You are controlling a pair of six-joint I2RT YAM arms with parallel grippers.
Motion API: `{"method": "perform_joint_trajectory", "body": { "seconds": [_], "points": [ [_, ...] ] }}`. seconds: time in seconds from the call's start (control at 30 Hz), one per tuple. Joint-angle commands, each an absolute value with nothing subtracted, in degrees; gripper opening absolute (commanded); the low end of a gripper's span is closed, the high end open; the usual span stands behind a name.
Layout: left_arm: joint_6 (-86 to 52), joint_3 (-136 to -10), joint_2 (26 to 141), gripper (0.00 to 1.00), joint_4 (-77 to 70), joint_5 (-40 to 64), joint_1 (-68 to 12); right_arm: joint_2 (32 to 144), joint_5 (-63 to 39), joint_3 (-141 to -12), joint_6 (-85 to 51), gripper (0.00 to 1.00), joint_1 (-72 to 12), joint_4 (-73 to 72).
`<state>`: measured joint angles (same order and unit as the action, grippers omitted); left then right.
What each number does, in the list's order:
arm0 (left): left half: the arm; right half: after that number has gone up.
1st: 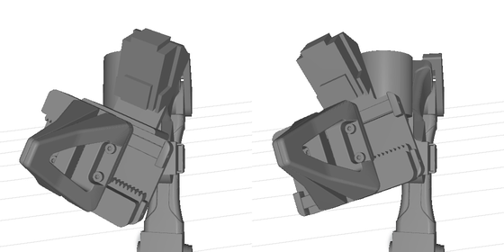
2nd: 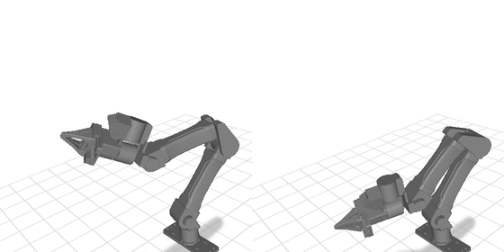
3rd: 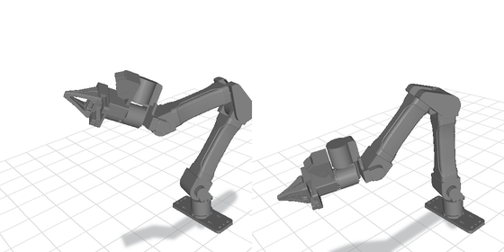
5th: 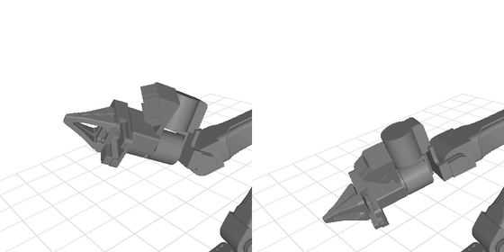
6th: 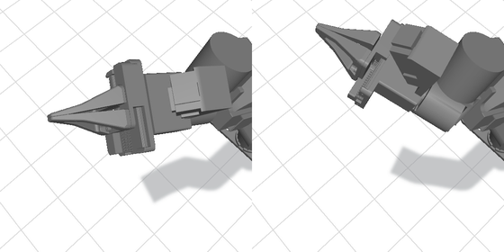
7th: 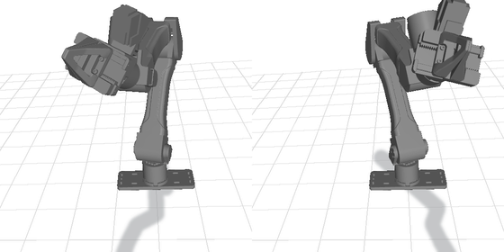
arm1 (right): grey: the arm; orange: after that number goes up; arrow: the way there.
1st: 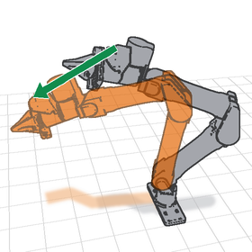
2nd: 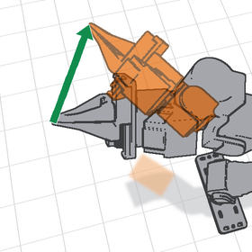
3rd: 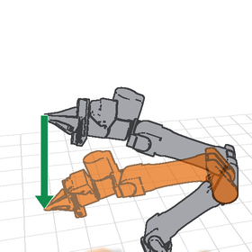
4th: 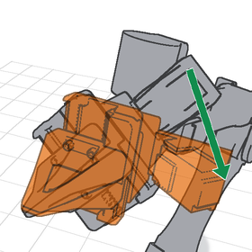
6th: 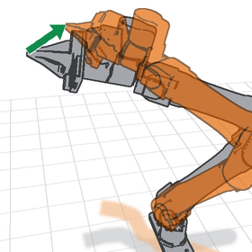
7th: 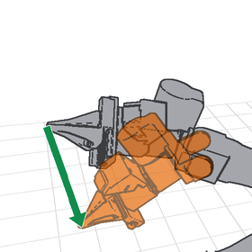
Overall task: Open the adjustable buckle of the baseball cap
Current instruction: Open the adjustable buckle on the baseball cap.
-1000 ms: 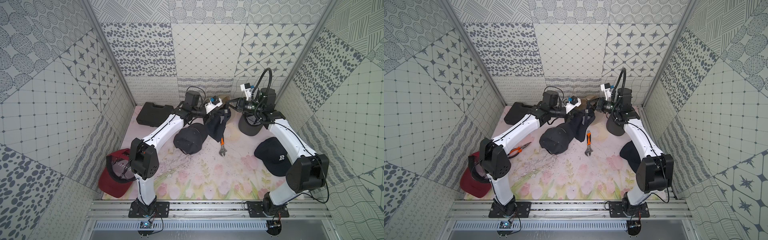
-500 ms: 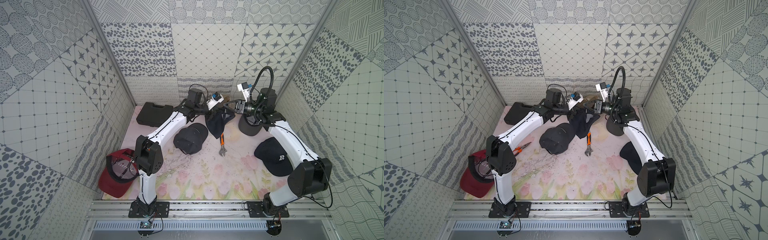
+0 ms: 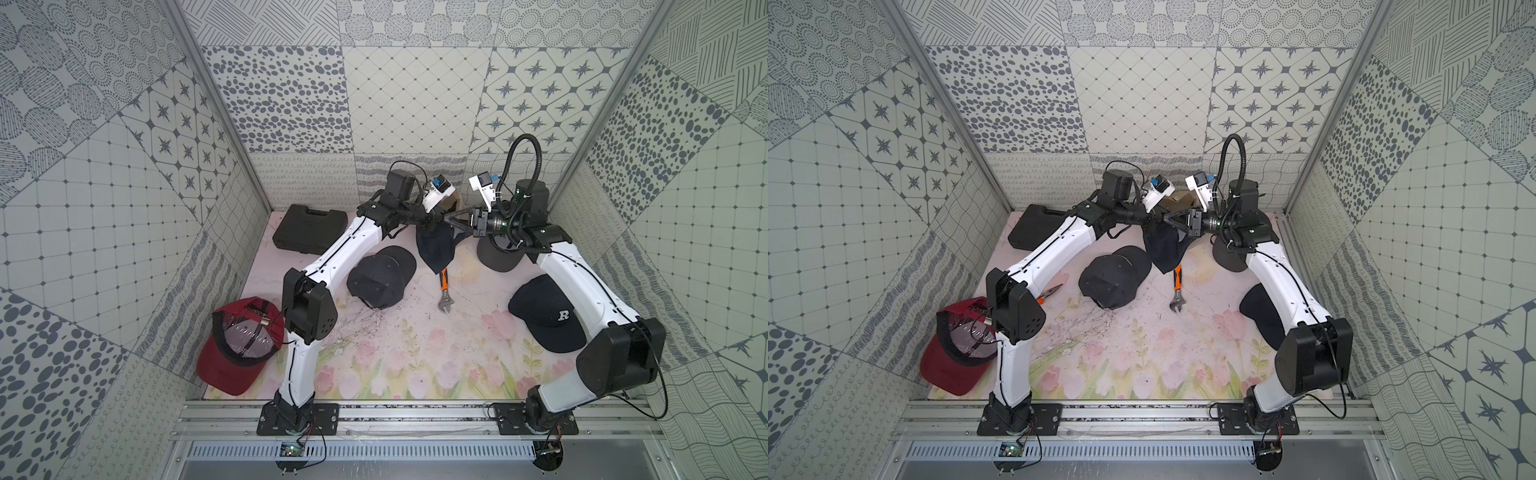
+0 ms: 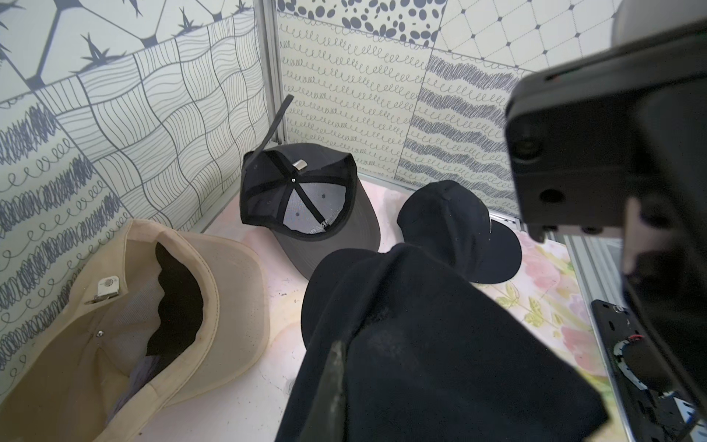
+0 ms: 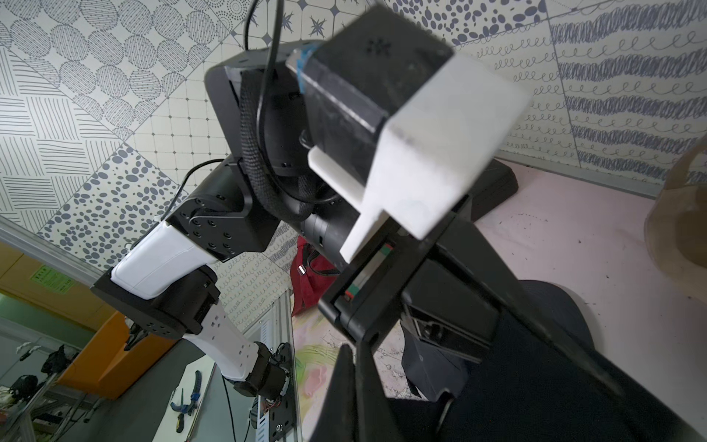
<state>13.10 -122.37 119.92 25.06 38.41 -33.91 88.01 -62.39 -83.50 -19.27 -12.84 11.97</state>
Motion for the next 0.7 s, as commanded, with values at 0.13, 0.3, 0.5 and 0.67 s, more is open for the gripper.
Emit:
{"method": "perform_joint_trajectory", "body": {
  "seconds": [0.13, 0.3, 0.5, 0.67],
  "points": [
    [8.93, -128.64, 123.8, 0.0, 34.21, 28.39, -33.83, 82.71, -70.2, -83.89, -15.8, 0.0, -14.93, 13.19],
    [9.51, -130.64, 124.34, 0.0, 36.29, 29.62, -33.93, 81.81, -68.92, -83.31, -15.21, 0.0, -15.07, 13.29],
    [7.84, -127.15, 122.04, 0.0, 32.12, 32.84, -33.93, 80.7, -53.03, -83.76, -15.91, 0.55, -14.61, 16.32],
    [7.3, -128.43, 122.55, 0.0, 32.42, 33.05, -33.85, 75.25, -38.94, -78.29, -19.87, 0.65, -12.23, 13.66]
  ]
}}
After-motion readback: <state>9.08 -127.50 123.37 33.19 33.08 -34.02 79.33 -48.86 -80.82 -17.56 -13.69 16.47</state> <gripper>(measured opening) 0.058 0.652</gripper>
